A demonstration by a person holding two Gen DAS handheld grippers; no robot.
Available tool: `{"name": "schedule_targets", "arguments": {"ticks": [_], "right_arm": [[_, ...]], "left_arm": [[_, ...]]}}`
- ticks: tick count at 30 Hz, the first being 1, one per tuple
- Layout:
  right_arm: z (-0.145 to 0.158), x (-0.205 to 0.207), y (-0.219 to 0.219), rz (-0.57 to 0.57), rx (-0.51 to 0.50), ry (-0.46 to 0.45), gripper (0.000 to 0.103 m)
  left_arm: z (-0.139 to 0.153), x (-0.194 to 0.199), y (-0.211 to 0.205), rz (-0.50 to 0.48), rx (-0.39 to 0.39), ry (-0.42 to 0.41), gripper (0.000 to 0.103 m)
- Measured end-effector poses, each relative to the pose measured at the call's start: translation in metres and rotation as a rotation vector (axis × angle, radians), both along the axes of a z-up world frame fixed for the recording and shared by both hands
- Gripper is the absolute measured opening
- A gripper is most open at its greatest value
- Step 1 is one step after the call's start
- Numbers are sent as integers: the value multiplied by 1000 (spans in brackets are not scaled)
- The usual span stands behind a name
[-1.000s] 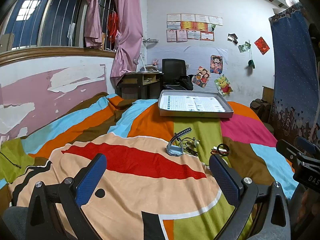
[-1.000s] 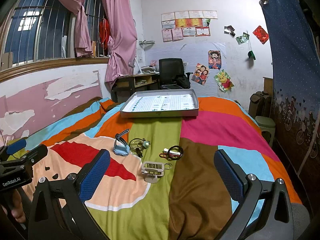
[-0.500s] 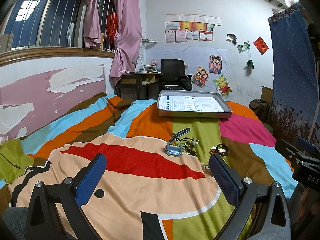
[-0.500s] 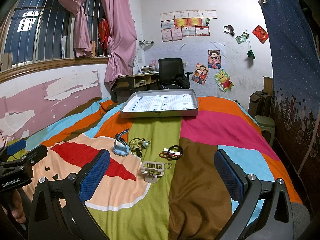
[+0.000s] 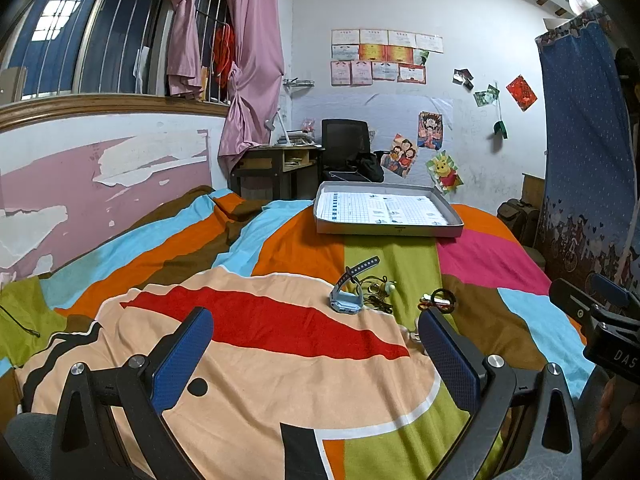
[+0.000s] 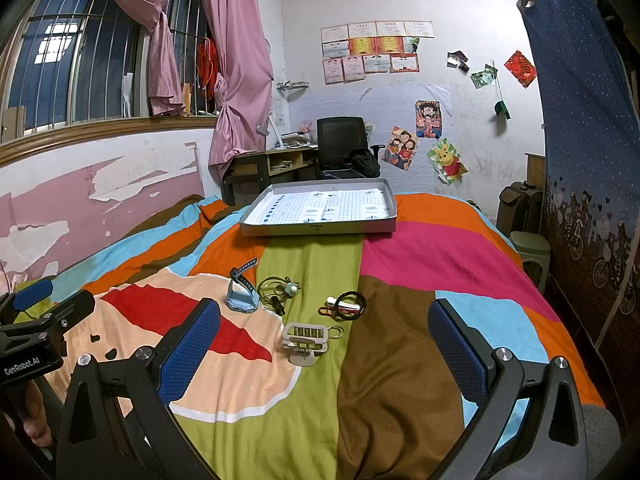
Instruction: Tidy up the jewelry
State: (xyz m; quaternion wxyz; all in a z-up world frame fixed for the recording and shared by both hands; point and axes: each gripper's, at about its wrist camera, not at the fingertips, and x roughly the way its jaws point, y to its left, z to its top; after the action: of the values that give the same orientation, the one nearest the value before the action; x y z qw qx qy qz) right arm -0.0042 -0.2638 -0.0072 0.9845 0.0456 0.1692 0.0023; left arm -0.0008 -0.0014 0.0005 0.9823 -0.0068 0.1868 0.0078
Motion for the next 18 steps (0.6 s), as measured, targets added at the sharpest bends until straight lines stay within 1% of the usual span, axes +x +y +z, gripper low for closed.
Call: {"name": "schedule_targets", "arguments": {"ticks": [18], "right_arm": [[1,-1,0,0,1,0,102]], "left_arm": [[0,0,0,0,1,-2,103]]}}
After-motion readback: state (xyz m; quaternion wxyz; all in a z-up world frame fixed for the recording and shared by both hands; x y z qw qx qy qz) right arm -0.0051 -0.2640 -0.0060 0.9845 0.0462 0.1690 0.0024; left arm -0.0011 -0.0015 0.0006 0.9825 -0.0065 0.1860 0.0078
